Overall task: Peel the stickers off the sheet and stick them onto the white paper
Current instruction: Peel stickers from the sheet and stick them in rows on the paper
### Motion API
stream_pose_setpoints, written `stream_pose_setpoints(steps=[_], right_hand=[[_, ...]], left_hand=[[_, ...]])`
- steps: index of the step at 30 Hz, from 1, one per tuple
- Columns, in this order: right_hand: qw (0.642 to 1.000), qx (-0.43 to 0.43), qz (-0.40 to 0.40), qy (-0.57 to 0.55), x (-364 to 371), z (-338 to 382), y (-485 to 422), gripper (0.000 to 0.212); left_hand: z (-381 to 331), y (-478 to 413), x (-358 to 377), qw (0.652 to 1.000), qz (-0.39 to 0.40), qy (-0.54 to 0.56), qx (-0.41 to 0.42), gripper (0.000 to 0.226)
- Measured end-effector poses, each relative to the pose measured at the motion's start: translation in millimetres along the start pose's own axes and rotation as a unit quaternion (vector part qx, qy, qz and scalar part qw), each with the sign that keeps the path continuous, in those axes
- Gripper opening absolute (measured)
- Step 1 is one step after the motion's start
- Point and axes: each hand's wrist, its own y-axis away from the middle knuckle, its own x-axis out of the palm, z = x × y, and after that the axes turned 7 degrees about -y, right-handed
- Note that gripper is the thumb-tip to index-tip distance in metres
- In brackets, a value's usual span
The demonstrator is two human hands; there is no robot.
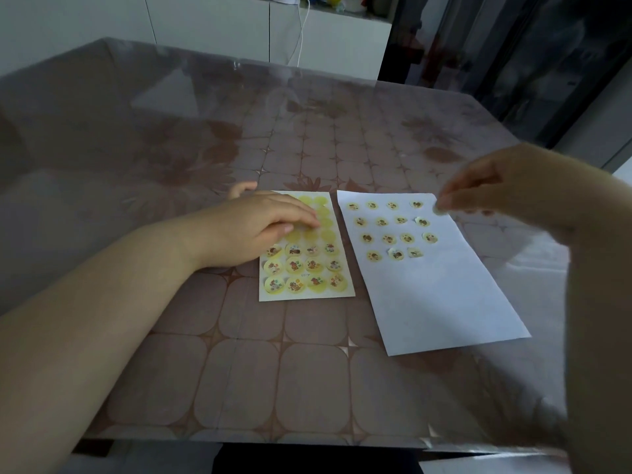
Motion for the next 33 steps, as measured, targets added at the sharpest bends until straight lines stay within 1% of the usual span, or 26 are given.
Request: stream_pose_setpoints(steps=[2, 4, 7, 11, 15, 17, 18, 22, 25, 30, 33], right_hand=[[0.998, 0.037, 0.045, 0.017, -2.3, -8.9, 2.5, 0.004], [0.996, 0.066, 0.062, 0.022, 4.0, -20.4, 3.3, 0.004], [0.995, 0.085, 0.052, -0.029, 17.4, -36.6, 3.7, 0.004], [0.993, 0.092, 0.032, -0.073, 25.5, -44.2, 1.6, 0.007], [0.994, 0.088, 0.026, -0.058, 26.8, -44.6, 1.1, 0.009], [0.995, 0.091, 0.026, -0.041, 27.0, -43.6, 0.0, 0.011], [0.994, 0.096, 0.026, -0.033, 27.0, -43.1, -1.3, 0.015], [0.990, 0.139, 0.028, 0.018, 25.2, -46.2, -9.6, 0.053], [0.986, 0.158, 0.042, 0.044, 22.3, -47.2, -12.6, 0.063], [0.986, 0.165, 0.037, -0.001, 22.2, -52.8, -15.0, 0.050], [0.986, 0.160, 0.033, 0.018, 23.6, -50.4, -15.4, 0.043]], left_hand=[[1.4, -0.3, 0.2, 1.000, -0.001, 0.006, 0.005, 0.035], [2.9, -0.3, 0.1, 1.000, 0.002, 0.011, 0.009, 0.031], [2.9, -0.9, 0.5, 1.000, 0.001, 0.012, 0.017, 0.040], [6.2, -1.7, 2.6, 0.999, -0.009, 0.018, 0.027, 0.039], [8.6, -1.4, 2.4, 0.999, -0.010, 0.020, 0.034, 0.040], [7.7, -1.4, 1.8, 0.999, -0.005, 0.018, 0.030, 0.036], [7.4, -1.3, 1.6, 0.999, -0.003, 0.018, 0.028, 0.034], [4.2, -0.4, -0.2, 0.999, -0.001, 0.019, 0.026, 0.036], [3.3, 0.7, -1.4, 0.999, -0.001, 0.037, 0.028, 0.035], [6.9, 4.3, -4.9, 0.999, -0.031, 0.030, 0.020, 0.037], [9.8, 7.5, -9.9, 0.999, -0.046, 0.022, 0.002, 0.030]])
